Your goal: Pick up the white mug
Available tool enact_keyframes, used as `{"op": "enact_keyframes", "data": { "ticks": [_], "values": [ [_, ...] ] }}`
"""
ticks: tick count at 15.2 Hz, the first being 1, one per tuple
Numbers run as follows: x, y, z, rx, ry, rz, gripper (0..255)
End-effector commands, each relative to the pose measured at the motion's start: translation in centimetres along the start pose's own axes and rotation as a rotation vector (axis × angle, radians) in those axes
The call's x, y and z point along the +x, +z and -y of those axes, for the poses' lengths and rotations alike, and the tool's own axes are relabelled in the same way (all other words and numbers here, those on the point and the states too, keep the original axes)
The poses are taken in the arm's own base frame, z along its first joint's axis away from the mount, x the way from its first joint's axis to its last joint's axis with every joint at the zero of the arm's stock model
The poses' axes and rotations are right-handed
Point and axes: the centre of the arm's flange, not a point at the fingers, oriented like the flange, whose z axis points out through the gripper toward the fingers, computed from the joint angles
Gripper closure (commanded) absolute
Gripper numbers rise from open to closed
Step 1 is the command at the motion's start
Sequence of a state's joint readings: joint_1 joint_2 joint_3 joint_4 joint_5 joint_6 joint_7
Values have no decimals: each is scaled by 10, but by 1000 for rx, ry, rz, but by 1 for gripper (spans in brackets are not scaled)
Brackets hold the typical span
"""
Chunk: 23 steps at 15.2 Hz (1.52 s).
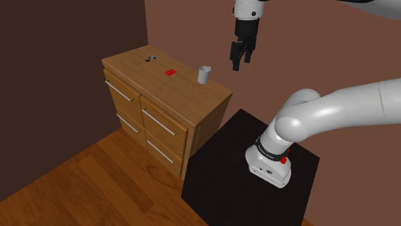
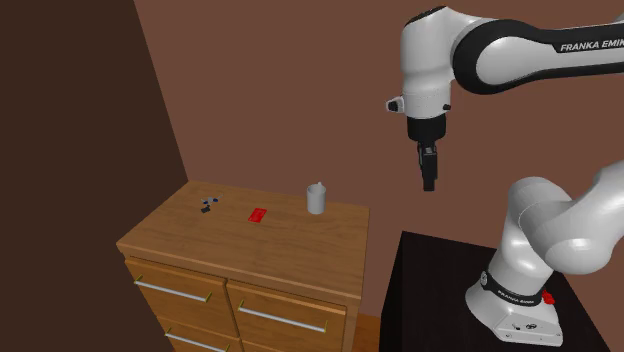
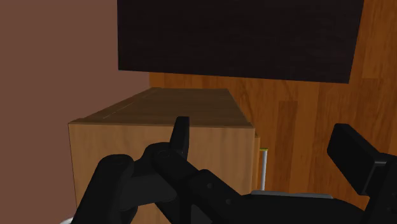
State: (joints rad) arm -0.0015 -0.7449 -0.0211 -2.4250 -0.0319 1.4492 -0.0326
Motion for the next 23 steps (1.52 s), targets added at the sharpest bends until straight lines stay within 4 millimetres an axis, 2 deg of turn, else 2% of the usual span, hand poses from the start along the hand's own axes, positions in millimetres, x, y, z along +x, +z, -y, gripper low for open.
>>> {"op": "enact_keyframes", "data": {
  "ticks": [1,23],
  "values": [
    [0,0,0,0,0,0,0],
    [206,121,-151,-41,-158,-38,0]
  ]
}}
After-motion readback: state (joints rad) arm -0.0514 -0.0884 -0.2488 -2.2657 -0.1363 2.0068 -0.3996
